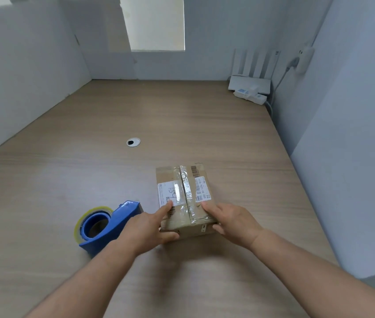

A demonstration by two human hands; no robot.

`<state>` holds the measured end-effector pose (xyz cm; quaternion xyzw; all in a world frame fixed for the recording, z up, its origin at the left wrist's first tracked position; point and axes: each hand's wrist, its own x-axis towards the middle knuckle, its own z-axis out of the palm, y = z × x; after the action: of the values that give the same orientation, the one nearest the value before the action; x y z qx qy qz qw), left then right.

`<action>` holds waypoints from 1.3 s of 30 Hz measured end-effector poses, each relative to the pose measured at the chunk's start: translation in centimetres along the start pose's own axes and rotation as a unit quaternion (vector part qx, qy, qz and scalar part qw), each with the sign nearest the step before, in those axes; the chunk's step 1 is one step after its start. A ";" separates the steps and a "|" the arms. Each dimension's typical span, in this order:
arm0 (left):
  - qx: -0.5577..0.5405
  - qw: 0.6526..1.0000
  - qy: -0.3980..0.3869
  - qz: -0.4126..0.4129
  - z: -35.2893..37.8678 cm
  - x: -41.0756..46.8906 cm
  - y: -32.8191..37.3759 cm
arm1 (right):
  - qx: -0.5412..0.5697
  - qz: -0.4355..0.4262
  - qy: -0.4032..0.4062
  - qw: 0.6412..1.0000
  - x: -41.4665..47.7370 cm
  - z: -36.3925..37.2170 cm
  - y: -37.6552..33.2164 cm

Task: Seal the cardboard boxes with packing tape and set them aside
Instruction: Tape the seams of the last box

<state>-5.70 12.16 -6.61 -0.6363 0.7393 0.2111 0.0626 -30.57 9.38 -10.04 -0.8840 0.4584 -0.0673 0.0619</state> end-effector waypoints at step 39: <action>-0.170 0.979 0.049 -0.105 -1.1 2.3 3.4 | 0.269 0.366 -0.038 0.890 0.8 -2.2 -3.3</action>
<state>-9.25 10.00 -5.66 -0.7210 0.6241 0.2948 -0.0607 -27.81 10.48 -7.28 -0.6053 0.7110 -0.1265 0.3348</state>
